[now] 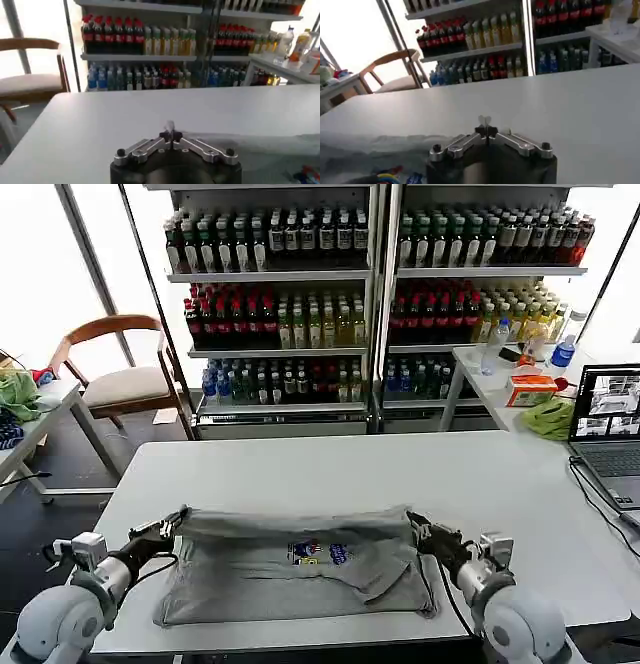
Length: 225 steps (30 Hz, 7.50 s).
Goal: Fold and organize the clothes.
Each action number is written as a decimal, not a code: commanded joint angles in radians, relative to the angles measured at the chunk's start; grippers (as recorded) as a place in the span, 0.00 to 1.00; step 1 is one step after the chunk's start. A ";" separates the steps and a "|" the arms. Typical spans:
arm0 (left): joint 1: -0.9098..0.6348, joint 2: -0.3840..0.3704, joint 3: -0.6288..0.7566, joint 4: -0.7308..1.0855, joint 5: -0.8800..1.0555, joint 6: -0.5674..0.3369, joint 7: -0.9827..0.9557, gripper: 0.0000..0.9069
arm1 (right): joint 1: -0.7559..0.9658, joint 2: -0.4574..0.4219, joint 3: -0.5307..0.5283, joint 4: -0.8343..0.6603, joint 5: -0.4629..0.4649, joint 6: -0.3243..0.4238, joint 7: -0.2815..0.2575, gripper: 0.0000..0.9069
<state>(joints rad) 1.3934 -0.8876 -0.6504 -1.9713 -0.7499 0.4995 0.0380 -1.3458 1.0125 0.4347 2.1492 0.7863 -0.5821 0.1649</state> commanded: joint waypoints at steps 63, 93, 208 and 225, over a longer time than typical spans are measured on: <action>0.293 -0.340 -0.107 -0.105 0.079 -0.138 -0.129 1.00 | -0.303 0.064 0.144 -0.010 -0.429 0.691 -0.202 1.00; 0.249 -0.406 -0.012 -0.017 0.162 -0.165 -0.095 0.00 | -0.320 0.060 0.127 0.003 -0.424 0.665 -0.188 1.00; 0.008 -0.255 0.394 -0.101 0.202 -0.034 -0.115 1.00 | -0.314 0.081 0.143 -0.018 -0.409 0.644 -0.154 1.00; 0.052 -0.205 0.155 -0.269 0.066 -0.005 -0.101 1.00 | -0.312 0.077 0.132 -0.010 -0.411 0.642 -0.156 1.00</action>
<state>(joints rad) 1.4273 -1.1067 -0.3595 -2.1590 -0.6200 0.4790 -0.0707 -1.6574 1.0893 0.5674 2.1398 0.3757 0.0607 0.0091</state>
